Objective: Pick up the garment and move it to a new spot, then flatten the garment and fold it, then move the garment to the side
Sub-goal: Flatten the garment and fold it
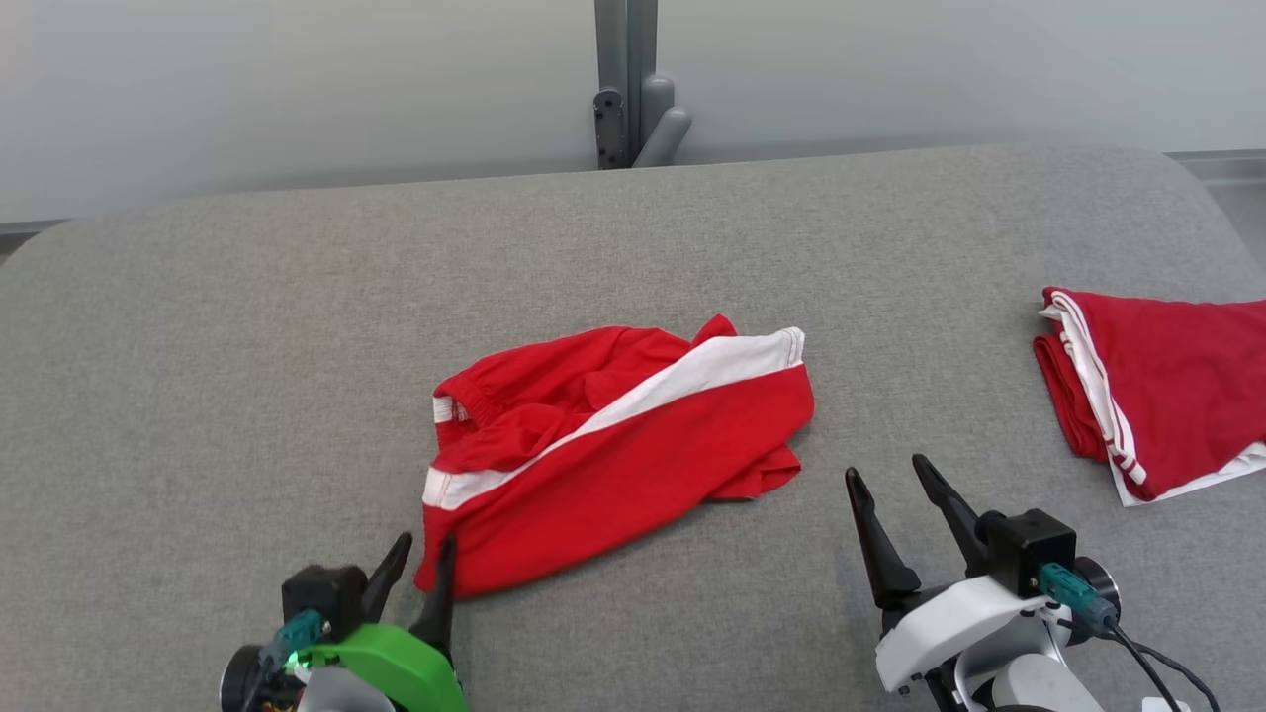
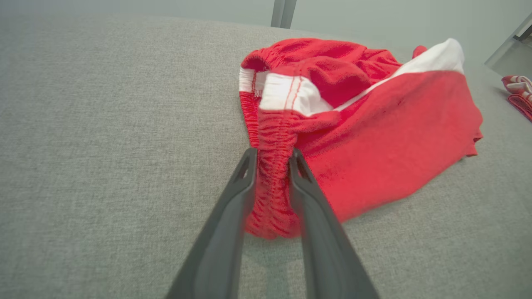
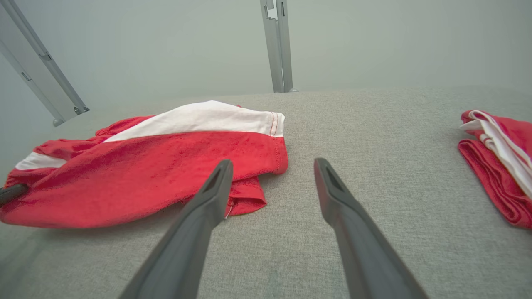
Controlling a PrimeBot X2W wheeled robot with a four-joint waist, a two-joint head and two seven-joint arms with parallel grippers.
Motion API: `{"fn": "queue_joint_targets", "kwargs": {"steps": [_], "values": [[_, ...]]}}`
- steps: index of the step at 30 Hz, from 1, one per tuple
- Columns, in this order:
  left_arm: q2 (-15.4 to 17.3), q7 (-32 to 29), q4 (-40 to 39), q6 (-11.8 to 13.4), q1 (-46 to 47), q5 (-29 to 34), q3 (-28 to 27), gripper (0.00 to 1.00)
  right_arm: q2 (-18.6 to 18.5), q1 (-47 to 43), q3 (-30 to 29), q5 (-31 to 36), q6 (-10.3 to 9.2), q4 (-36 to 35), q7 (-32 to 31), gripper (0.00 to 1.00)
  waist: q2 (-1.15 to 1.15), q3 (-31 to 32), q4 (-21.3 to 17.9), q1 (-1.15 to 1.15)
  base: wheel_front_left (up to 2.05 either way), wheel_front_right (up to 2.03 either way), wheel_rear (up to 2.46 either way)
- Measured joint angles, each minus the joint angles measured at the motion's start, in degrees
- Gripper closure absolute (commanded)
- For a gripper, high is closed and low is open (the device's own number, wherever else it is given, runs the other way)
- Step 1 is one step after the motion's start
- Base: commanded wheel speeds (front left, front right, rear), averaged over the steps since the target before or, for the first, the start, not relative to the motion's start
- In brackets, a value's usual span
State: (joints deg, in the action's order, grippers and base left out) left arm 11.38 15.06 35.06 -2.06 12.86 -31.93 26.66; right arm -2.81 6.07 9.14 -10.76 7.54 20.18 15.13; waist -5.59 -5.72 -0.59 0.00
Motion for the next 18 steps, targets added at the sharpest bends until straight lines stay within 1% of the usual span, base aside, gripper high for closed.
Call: {"fn": "queue_joint_targets", "kwargs": {"steps": [2, 7, 11, 16, 18], "values": [[-0.7, 0.0, 0.3, -0.4, -2.2, 1.4, -2.1, 0.0, 0.0, -0.1, 0.3, 0.1, 0.0, 0.2, 0.0, 0.0, 0.0, 0.3, -0.5, 0.0, 0.0, 0.0, 0.0], [-2.5, 0.0, -0.1, -0.4, -5.1, 5.5, -7.7, 0.0, -0.1, -0.6, 0.4, 0.1, 0.0, 1.0, 0.0, 0.0, 0.0, 1.1, -1.4, 0.0, 0.0, 0.0, 0.0], [-4.3, 0.0, -2.6, -0.2, -6.5, 8.7, -12.1, 0.0, -0.1, -0.7, 1.0, 0.1, 0.0, 1.8, 0.0, 0.0, 0.0, 1.2, -1.5, 0.0, 0.0, 0.0, 0.0], [-6.4, 0.0, -5.7, -1.3, -6.6, 12.6, -15.2, 0.0, -0.4, 2.7, 1.3, 0.3, 0.0, 3.7, 0.0, 0.0, 0.01, 0.1, -0.2, 0.0, 0.0, 0.0, 0.0], [-6.9, 0.0, -6.8, -2.0, -6.4, 14.3, -15.6, 0.0, -0.8, 4.7, 1.0, 0.3, 0.0, 4.9, 0.0, 0.0, 0.01, -0.7, 0.5, 0.0, 0.0, 0.0, 0.0]]}}
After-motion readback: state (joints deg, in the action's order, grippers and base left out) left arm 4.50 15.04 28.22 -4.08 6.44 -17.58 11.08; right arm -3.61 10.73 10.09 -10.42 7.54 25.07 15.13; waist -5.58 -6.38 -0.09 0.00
